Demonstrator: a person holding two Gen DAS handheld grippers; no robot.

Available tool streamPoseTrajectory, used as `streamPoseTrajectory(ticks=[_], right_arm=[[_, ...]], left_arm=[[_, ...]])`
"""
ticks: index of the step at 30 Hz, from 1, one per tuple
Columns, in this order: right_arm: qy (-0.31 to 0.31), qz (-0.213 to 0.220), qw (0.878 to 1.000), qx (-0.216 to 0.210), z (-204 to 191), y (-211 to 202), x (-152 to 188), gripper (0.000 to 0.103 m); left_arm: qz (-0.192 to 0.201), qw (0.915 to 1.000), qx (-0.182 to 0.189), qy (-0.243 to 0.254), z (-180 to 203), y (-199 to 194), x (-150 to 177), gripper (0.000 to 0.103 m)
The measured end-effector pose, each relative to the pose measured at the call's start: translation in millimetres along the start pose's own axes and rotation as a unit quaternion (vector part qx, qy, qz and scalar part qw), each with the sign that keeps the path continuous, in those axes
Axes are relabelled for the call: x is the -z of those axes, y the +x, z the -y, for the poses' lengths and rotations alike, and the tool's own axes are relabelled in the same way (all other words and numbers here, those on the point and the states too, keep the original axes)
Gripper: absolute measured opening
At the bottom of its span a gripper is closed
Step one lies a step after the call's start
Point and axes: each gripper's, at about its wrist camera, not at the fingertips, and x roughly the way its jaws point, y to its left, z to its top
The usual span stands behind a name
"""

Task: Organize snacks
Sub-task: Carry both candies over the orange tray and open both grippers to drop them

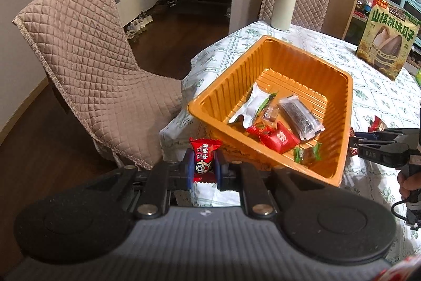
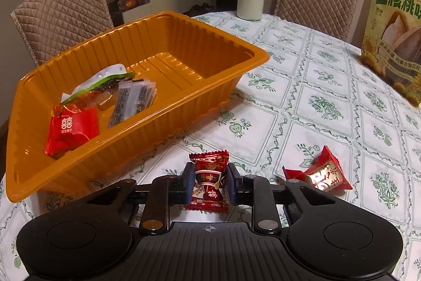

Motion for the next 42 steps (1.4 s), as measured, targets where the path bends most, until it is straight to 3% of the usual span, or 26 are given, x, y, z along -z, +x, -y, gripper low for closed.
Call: streamPoseTrajectory(ticks=[6,15,22,32,42], right_arm=[[0.045,-0.011,0.999,-0.005,5.7,-14.2,-0.3,0.024],[0.115,0.030,0.993,-0.023,9.7,-69.1,-23.2,0.024],[0.147,0.059,0.986,-0.048,-2.0,-83.8,-56.5,0.024],[0.154,0.062,0.985,-0.048,-18.8,-45.0,-96.4,0.024],[0.159,0.051,0.986,-0.020,-17.0,-8.5,-104.5,0.024]], left_arm=[[0.011,0.9995,0.025,0.018,-0.5,2.8,-16.7,0.014],[0.035,0.9948,0.074,0.062,9.0,20.4,-56.9,0.014],[0.037,0.9885,0.111,0.096,26.5,49.2,-85.6,0.014],[0.021,0.9795,0.149,0.134,54.7,98.5,-114.7,0.014],[0.013,0.9732,0.169,0.156,67.5,118.3,-124.1,0.014]])
